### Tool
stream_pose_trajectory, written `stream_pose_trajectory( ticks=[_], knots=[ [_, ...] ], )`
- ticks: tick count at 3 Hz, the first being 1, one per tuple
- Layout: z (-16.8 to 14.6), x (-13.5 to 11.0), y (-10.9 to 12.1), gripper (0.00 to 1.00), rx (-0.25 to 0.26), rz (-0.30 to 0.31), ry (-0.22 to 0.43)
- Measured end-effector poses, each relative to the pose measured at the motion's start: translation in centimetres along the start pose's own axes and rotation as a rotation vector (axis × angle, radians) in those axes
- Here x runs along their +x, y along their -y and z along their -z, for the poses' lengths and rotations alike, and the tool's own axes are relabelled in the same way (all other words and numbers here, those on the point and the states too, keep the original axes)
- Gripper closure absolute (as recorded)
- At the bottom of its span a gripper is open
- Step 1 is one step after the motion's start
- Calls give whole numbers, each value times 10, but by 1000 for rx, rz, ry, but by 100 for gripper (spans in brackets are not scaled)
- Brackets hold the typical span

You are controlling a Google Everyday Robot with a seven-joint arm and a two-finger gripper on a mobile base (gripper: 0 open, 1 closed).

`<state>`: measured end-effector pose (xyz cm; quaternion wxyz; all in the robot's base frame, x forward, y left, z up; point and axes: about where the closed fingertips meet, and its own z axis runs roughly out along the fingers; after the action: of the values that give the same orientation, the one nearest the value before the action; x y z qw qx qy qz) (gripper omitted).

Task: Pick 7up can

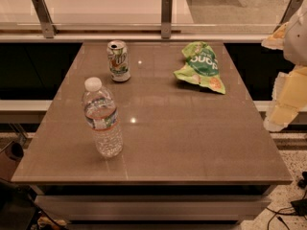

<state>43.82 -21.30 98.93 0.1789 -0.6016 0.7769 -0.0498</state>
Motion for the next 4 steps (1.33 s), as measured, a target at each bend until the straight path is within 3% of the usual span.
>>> stream_pose_trajectory(
  ticks=[1,2,4],
  knots=[
    [0,0,0,0,0,0,0],
    [-2,-7,11,0,15,-8,45],
    [-30,-38,19,0,55,-50,216]
  ],
)
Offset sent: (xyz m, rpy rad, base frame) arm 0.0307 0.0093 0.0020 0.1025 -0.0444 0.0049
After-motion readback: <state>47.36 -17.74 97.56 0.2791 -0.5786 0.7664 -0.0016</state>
